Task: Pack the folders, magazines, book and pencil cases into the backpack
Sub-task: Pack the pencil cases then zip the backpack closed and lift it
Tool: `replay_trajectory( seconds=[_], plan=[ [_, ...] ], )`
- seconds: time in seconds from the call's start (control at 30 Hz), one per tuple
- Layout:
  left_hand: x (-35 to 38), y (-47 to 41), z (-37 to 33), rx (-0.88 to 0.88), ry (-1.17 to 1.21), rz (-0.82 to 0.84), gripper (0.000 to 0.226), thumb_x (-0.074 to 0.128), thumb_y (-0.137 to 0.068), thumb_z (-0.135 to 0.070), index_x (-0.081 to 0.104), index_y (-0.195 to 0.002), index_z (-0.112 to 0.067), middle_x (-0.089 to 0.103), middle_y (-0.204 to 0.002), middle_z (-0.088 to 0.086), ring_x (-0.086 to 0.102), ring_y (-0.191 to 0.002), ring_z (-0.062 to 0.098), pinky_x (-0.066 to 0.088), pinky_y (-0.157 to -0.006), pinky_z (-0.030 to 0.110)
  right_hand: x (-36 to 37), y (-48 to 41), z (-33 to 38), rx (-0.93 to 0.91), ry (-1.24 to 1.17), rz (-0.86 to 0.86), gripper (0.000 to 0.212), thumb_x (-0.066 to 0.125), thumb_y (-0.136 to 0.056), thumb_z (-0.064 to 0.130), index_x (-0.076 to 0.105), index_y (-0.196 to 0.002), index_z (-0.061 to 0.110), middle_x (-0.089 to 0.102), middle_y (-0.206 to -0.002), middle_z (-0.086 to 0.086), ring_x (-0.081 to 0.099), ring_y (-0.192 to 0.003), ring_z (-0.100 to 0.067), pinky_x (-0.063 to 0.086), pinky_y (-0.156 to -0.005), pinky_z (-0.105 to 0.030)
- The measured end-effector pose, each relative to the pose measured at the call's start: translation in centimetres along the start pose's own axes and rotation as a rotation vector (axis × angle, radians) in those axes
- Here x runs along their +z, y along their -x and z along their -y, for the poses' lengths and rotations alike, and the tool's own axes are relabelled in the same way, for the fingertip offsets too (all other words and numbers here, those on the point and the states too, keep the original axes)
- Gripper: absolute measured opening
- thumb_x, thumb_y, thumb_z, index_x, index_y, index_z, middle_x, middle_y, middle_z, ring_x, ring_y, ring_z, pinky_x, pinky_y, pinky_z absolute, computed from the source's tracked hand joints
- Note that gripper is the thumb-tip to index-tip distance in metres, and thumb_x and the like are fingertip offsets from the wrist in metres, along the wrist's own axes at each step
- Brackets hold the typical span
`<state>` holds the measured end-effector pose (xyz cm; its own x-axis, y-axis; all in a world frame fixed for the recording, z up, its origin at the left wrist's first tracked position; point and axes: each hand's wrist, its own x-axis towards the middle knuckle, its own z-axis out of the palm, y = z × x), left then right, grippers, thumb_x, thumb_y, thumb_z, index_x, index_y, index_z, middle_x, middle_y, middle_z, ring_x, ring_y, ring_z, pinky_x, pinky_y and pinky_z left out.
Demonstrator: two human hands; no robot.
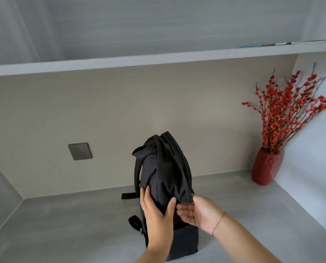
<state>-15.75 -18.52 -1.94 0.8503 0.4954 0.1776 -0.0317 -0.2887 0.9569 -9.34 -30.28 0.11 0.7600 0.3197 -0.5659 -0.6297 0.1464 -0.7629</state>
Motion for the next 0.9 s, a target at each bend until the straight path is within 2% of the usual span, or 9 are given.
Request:
replay_trajectory(
  seconds=[0.13,0.23,0.33,0.4,0.47,0.6,0.73,0.83,0.9],
  plan=[
    [0.1,-1.2,-0.3,-0.039,0.004,0.012,0.056,0.055,-0.092,-0.033,0.031,-0.143,-0.025,0.035,-0.151,-0.006,0.03,-0.14,0.012,0.03,-0.115,0.04,-1.8,0.0,1.0,-0.006,0.298,-0.065,0.07,0.03,-0.092,0.059,0.065,-0.058,0.009,0.064,-0.049,-0.006,0.058,-0.038,-0.015,0.045,-0.04,-0.018],
    [-0.2,-1.6,-0.1,-0.023,-0.084,0.037,0.052,0.047,-0.096,-0.033,0.031,-0.145,-0.024,0.037,-0.15,-0.008,0.034,-0.138,0.009,0.03,-0.115,0.032,-4.0,-1.2,2.4,-0.195,0.428,-0.293,0.053,0.044,-0.092,0.051,0.054,-0.056,0.012,0.053,-0.051,-0.006,0.046,-0.041,-0.017,0.04,-0.048,-0.023],
    [-0.7,-2.2,0.3,-0.035,-0.091,0.035,0.047,0.046,-0.097,-0.032,0.039,-0.143,-0.021,0.051,-0.14,-0.004,0.046,-0.131,0.012,0.037,-0.111,0.037,-4.7,-2.8,2.4,-0.29,0.581,-0.295,0.022,0.056,-0.089,0.041,0.051,-0.091,0.02,0.05,-0.086,-0.004,0.053,-0.078,-0.023,0.038,-0.072,-0.034],
    [-1.1,-2.6,0.6,-0.063,-0.068,0.054,0.043,0.047,-0.097,-0.032,0.046,-0.138,-0.02,0.06,-0.131,-0.001,0.053,-0.124,0.014,0.042,-0.106,0.039,-4.2,-4.2,1.0,-0.126,0.562,-0.232,0.037,0.053,-0.09,0.044,0.04,-0.118,0.023,0.049,-0.111,-0.003,0.051,-0.104,-0.026,0.041,-0.076,-0.032],
    [-1.7,-3.1,0.9,-0.076,-0.042,0.089,0.036,0.049,-0.096,-0.032,0.055,-0.129,-0.021,0.068,-0.115,-0.004,0.06,-0.112,0.011,0.049,-0.098,0.037,-3.8,-5.3,-0.9,-0.002,0.557,-0.233,0.035,0.05,-0.092,0.042,0.045,-0.116,0.017,0.055,-0.11,-0.008,0.053,-0.093,-0.026,0.046,-0.069,-0.032],
    [-4.0,-5.1,1.9,-0.039,-0.033,0.133,0.014,0.052,-0.095,-0.027,0.066,-0.097,-0.029,0.07,-0.078,-0.018,0.064,-0.076,-0.004,0.047,-0.063,0.009,-3.7,-7.3,-2.9,0.041,0.599,-0.31,0.015,0.049,-0.094,0.014,0.057,-0.098,0.002,0.058,-0.092,-0.016,0.058,-0.072,-0.028,0.055,-0.059,-0.036],
    [-6.4,-8.7,3.1,-0.056,-0.061,0.121,0.015,0.055,-0.094,-0.026,0.065,-0.083,-0.027,0.074,-0.079,-0.003,0.068,-0.078,0.009,0.052,-0.069,0.03,-1.5,-7.0,-5.2,0.164,0.487,-0.202,0.008,0.047,-0.093,0.002,0.053,-0.098,0.002,0.06,-0.086,-0.019,0.063,-0.064,-0.029,0.057,-0.066,-0.041],
    [-8.6,-12.1,3.2,-0.08,-0.036,0.11,0.019,0.056,-0.094,-0.019,0.069,-0.085,-0.03,0.076,-0.082,-0.01,0.068,-0.079,0.007,0.052,-0.068,0.022,1.8,-6.2,-8.4,0.207,0.384,-0.099,0.013,0.053,-0.089,0.0,0.047,-0.096,0.009,0.058,-0.08,-0.016,0.059,-0.047,-0.02,0.048,-0.044,-0.029],
    [-9.8,-13.9,3.4,-0.157,0.036,0.099,0.019,0.057,-0.093,-0.018,0.071,-0.086,-0.028,0.077,-0.083,-0.007,0.07,-0.082,0.012,0.054,-0.068,0.021,4.1,-6.5,-9.8,0.143,0.427,-0.097,0.017,0.061,-0.086,0.01,0.048,-0.075,0.011,0.056,-0.065,-0.01,0.057,-0.046,-0.017,0.043,-0.046,-0.024]
  ],
)
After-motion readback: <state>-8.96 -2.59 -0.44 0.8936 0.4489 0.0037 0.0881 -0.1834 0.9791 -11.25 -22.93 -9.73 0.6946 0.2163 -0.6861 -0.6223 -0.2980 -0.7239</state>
